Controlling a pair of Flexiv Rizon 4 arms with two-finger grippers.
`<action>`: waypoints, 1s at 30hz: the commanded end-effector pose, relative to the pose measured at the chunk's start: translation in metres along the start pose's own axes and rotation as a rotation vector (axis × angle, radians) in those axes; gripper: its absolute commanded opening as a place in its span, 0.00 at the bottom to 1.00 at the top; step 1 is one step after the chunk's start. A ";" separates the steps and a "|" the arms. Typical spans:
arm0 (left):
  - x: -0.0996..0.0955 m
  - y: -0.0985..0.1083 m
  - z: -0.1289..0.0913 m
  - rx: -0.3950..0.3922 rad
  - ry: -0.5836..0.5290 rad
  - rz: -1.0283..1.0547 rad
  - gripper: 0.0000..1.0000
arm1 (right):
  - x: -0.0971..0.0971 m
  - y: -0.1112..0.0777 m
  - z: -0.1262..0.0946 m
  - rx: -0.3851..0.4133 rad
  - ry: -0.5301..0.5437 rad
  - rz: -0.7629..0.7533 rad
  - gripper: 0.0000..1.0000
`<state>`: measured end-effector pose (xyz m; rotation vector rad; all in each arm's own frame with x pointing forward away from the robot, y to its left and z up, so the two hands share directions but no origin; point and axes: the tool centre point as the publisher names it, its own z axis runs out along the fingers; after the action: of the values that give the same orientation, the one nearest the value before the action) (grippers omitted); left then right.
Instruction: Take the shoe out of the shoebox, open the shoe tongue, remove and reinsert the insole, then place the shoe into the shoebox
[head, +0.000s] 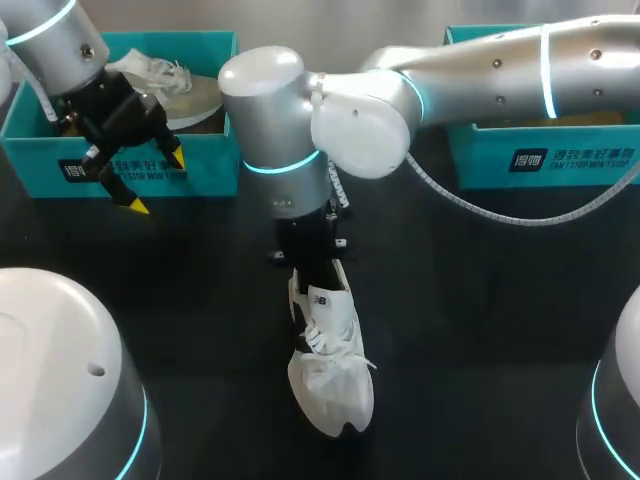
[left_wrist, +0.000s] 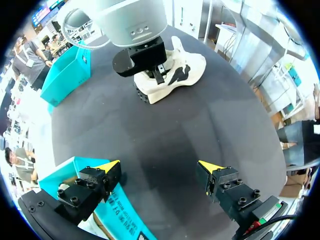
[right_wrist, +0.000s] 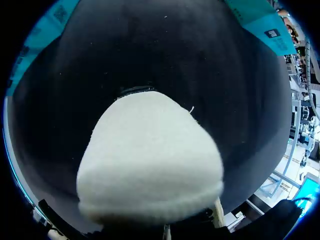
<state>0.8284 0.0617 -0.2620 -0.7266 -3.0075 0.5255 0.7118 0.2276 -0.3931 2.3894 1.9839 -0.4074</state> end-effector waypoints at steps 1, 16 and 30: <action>0.000 0.000 0.000 -0.002 0.001 0.000 1.00 | -0.005 -0.011 -0.023 -0.058 0.004 0.027 0.00; 0.000 0.000 0.000 -0.002 0.001 0.000 1.00 | -0.007 -0.027 -0.030 -0.067 0.017 -0.163 0.00; 0.000 0.000 0.000 -0.002 0.001 0.000 1.00 | -0.010 -0.033 -0.031 -0.059 -0.001 -0.247 1.00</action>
<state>0.8284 0.0616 -0.2620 -0.7267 -3.0076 0.5254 0.6844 0.2303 -0.3537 2.1227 2.2562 -0.3564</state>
